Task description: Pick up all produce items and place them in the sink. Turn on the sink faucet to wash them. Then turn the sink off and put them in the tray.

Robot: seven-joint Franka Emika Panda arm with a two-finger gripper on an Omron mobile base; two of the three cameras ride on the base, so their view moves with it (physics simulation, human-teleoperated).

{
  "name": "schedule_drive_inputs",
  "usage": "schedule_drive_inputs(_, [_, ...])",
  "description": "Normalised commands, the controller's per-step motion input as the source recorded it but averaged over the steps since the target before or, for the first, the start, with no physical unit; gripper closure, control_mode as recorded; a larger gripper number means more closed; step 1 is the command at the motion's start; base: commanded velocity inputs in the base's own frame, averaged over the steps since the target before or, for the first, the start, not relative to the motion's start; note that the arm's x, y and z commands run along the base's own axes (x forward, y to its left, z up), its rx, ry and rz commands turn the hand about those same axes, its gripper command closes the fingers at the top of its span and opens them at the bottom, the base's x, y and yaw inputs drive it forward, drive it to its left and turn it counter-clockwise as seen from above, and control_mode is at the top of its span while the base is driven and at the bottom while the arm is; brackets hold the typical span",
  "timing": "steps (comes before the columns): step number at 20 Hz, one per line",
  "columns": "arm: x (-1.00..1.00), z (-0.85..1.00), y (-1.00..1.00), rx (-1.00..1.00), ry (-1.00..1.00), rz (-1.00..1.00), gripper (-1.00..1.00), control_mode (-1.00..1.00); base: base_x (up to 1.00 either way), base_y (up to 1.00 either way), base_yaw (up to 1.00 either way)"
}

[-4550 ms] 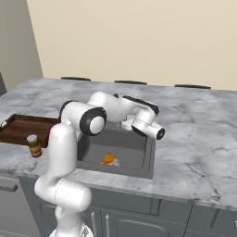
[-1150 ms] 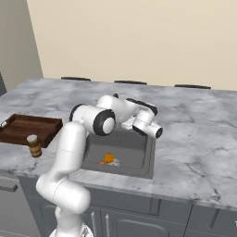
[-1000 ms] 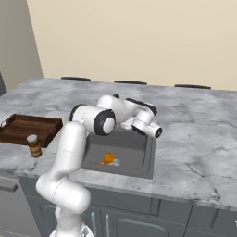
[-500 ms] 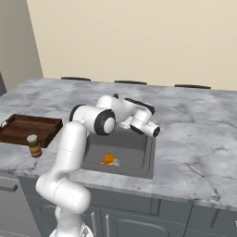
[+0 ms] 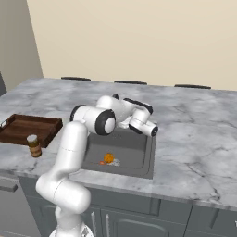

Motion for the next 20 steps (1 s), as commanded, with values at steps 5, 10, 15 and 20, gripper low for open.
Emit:
schedule_drive_inputs(5, [0.06, -0.05, 0.05, 0.00, 0.00, 0.00, -1.00, -1.00, 0.00, 0.00, 0.00])
schedule_drive_inputs(10, [0.09, -0.04, 0.09, 0.00, 0.00, 0.00, -1.00, -1.00, 0.00, 0.00, 0.00])
schedule_drive_inputs(15, [0.07, -0.02, 0.07, 0.00, 0.00, 0.00, 1.00, -1.00, 0.00, 0.00, 0.00])
schedule_drive_inputs(20, [0.00, 0.00, 0.00, 0.00, 0.00, 0.00, 1.00, -1.00, 0.00, 0.00, 0.00])
